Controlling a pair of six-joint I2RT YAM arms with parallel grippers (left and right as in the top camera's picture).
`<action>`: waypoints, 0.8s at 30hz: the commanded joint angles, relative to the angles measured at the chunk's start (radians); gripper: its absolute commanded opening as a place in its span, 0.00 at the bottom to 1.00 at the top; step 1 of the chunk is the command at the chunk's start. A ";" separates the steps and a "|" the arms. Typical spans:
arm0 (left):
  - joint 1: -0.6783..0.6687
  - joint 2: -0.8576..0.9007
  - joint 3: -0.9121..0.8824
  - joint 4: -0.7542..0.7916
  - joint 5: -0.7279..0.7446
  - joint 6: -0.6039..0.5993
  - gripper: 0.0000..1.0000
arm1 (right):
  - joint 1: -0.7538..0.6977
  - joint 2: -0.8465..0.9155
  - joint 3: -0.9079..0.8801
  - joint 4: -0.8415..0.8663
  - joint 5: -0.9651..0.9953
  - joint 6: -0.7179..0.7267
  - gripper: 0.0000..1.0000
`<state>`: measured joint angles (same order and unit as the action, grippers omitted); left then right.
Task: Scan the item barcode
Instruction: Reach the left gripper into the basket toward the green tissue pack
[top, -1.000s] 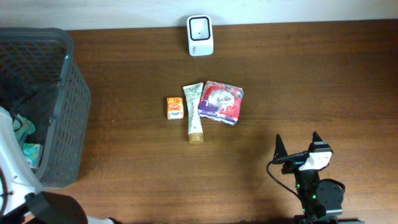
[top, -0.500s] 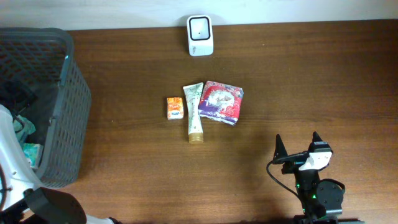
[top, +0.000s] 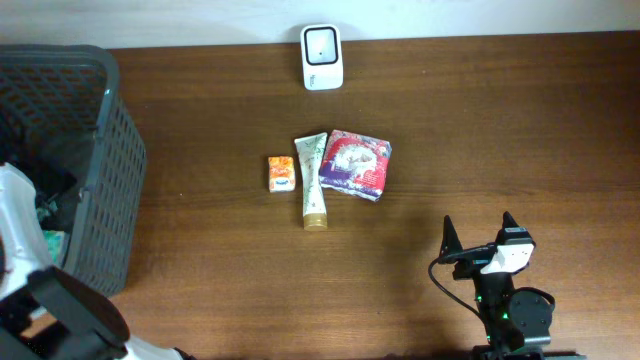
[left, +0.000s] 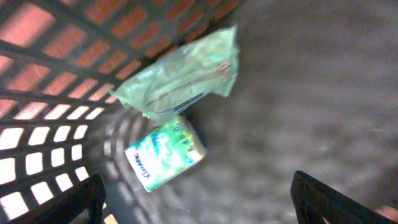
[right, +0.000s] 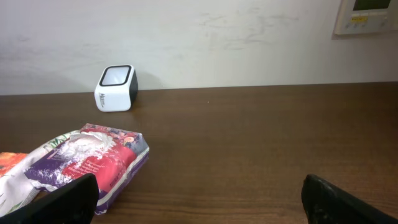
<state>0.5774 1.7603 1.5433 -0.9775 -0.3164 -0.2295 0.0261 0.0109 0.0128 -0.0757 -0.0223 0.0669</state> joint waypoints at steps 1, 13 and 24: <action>0.051 0.100 -0.007 -0.026 -0.021 -0.009 0.93 | 0.006 -0.007 -0.007 -0.004 0.012 -0.007 0.99; 0.079 0.237 -0.010 -0.087 0.036 -0.066 0.85 | 0.006 -0.007 -0.007 -0.004 0.012 -0.007 0.99; 0.080 0.287 -0.011 -0.047 -0.020 -0.066 0.10 | 0.006 -0.007 -0.007 -0.004 0.012 -0.007 0.99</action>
<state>0.6506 2.0403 1.5379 -1.0290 -0.3233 -0.2901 0.0261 0.0109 0.0128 -0.0757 -0.0219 0.0666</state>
